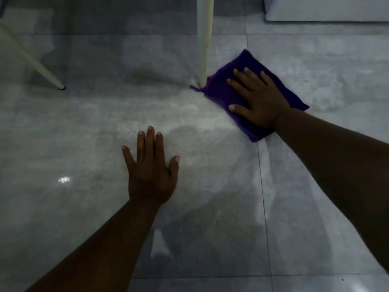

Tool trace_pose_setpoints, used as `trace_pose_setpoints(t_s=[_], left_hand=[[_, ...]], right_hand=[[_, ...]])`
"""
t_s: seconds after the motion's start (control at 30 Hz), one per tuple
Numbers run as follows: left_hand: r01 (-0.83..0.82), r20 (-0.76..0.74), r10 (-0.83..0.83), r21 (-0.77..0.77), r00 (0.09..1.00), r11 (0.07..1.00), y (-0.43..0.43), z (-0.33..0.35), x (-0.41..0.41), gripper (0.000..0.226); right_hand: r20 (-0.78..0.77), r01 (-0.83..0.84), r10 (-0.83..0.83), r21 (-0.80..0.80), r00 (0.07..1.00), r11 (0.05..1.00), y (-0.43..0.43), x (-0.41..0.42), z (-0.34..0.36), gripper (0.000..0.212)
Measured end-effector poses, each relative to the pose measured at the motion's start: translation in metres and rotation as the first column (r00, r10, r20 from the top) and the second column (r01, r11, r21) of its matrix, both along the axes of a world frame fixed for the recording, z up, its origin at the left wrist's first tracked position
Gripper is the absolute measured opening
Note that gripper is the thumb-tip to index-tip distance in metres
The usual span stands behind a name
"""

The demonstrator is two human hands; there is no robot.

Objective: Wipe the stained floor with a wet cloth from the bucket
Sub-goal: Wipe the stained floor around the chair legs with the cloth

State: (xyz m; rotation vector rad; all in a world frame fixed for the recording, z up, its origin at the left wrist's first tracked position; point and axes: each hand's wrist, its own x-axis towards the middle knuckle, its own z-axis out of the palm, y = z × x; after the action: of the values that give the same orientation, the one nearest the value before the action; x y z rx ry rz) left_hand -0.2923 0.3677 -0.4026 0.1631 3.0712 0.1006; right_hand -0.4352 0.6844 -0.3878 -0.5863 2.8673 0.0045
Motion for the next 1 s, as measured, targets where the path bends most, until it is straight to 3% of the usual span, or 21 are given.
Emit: trace_pose_setpoints(t_s=[0.17,0.4,0.6,0.77,0.87,1.0], left_hand=[[-0.013,0.05,0.013,0.006,0.999,1.0,0.002,0.003,-0.001,0.07],[-0.02,0.059,0.019,0.023,0.998,1.0,-0.001,0.0,-0.002,0.072],[-0.017,0.084,0.016,0.016,0.996,1.0,-0.001,0.002,-0.005,0.073],[-0.018,0.1,0.018,-0.005,0.995,1.0,0.0,0.005,-0.004,0.072],[-0.021,0.111,0.022,-0.01,0.994,1.0,0.002,0.004,-0.005,0.072],[0.0,0.102,0.001,-0.011,0.995,1.0,0.003,0.005,-0.004,0.072]], right_hand=[[0.01,0.23,-0.23,0.001,0.973,0.973,-0.045,-0.037,-0.003,0.08],[0.042,-0.002,0.001,0.026,0.999,1.0,-0.007,-0.049,0.004,0.093],[0.039,0.414,-0.413,-0.011,0.91,0.91,0.042,-0.068,-0.003,0.084],[-0.011,0.527,-0.528,-0.05,0.849,0.848,0.024,-0.016,-0.003,0.087],[-0.031,0.457,-0.458,-0.047,0.888,0.888,-0.006,0.04,-0.004,0.086],[0.009,0.131,-0.131,-0.105,0.991,0.986,-0.04,0.158,0.001,0.085]])
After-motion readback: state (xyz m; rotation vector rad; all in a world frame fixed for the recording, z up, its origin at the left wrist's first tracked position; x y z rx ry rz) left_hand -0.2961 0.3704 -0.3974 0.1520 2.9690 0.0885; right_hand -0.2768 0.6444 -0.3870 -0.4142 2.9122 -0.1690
